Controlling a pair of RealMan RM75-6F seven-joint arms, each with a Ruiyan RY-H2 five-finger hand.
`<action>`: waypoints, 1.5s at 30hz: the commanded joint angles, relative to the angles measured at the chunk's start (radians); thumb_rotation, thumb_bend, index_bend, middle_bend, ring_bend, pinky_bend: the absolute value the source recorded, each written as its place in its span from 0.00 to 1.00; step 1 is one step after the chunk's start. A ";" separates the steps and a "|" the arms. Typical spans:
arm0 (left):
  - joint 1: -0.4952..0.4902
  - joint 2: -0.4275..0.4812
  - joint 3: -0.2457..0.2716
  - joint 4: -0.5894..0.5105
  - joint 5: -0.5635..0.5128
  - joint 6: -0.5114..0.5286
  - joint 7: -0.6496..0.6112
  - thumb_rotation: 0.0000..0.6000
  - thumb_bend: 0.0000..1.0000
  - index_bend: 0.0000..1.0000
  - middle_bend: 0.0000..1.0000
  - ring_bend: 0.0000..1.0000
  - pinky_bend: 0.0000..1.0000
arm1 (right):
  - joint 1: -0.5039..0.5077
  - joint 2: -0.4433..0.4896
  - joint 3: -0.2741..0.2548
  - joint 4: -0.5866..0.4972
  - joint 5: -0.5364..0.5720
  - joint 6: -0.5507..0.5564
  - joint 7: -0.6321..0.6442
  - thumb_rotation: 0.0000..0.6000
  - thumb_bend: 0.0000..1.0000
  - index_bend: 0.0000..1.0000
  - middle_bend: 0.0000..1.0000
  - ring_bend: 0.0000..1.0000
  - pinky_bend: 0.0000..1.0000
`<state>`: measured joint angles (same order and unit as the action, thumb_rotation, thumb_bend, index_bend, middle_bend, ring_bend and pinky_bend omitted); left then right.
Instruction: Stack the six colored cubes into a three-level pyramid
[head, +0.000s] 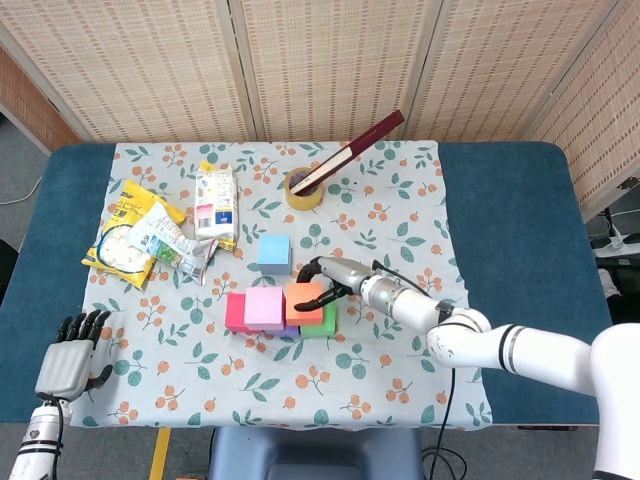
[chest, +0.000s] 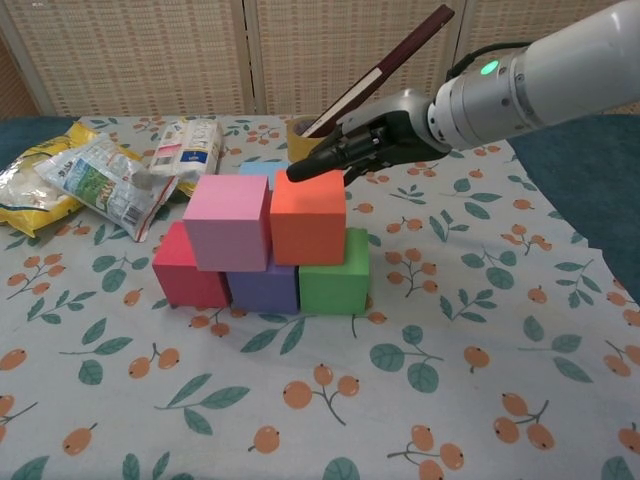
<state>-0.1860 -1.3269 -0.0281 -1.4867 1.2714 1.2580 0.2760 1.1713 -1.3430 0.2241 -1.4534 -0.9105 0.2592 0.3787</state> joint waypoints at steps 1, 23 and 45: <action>0.000 0.001 0.000 0.000 0.000 -0.001 -0.002 1.00 0.32 0.00 0.05 0.00 0.06 | 0.001 0.002 -0.001 -0.005 0.003 -0.001 -0.002 0.49 0.06 0.32 0.31 0.00 0.00; -0.003 -0.001 0.002 0.000 -0.001 -0.007 0.003 1.00 0.32 0.00 0.05 0.00 0.06 | 0.001 0.052 -0.007 -0.058 0.024 0.002 -0.021 0.49 0.06 0.31 0.31 0.00 0.00; -0.002 -0.001 0.002 -0.001 -0.002 -0.006 0.004 1.00 0.32 0.00 0.05 0.00 0.06 | -0.027 0.065 0.012 -0.066 -0.008 0.025 -0.024 0.52 0.06 0.25 0.31 0.00 0.00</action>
<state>-0.1880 -1.3273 -0.0263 -1.4877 1.2697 1.2521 0.2798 1.1478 -1.2808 0.2353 -1.5166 -0.9148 0.2794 0.3570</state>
